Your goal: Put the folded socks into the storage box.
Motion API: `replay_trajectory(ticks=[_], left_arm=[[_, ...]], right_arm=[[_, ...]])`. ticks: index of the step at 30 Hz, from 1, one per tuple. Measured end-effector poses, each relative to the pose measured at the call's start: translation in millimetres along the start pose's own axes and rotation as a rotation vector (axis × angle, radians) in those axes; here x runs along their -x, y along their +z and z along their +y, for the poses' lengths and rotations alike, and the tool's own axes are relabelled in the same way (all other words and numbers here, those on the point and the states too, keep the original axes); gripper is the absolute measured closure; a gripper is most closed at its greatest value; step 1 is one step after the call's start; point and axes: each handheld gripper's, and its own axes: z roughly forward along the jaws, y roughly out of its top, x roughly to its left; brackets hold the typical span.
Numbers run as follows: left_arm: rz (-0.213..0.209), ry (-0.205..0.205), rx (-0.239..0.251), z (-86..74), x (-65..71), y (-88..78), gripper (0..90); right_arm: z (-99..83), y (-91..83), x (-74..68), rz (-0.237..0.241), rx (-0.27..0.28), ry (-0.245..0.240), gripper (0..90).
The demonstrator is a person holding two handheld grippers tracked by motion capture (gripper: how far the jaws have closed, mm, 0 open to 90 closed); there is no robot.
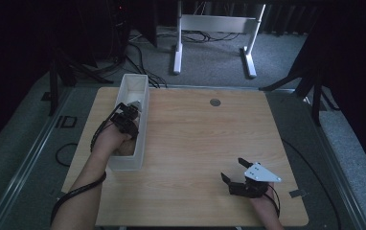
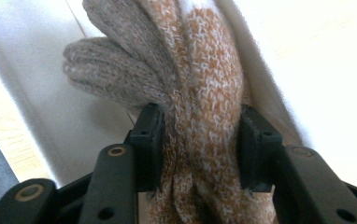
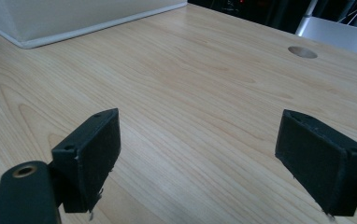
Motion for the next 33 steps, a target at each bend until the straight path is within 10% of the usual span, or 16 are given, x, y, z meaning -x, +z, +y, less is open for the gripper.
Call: replay_trajectory(ticks=[22, 33], left_arm=[[-0.071, 0.026, 0.033, -30.9, 3.8, -24.8, 53.5], [-0.083, 0.028, 0.165, -44.8, -0.9, -36.2, 26.3]], right_arm=[[2.9, 0.9, -2.4, 0.004, 0.01, 0.001, 13.9], [3.1, 1.5, -2.9, 0.004, 0.009, -0.003, 13.9]])
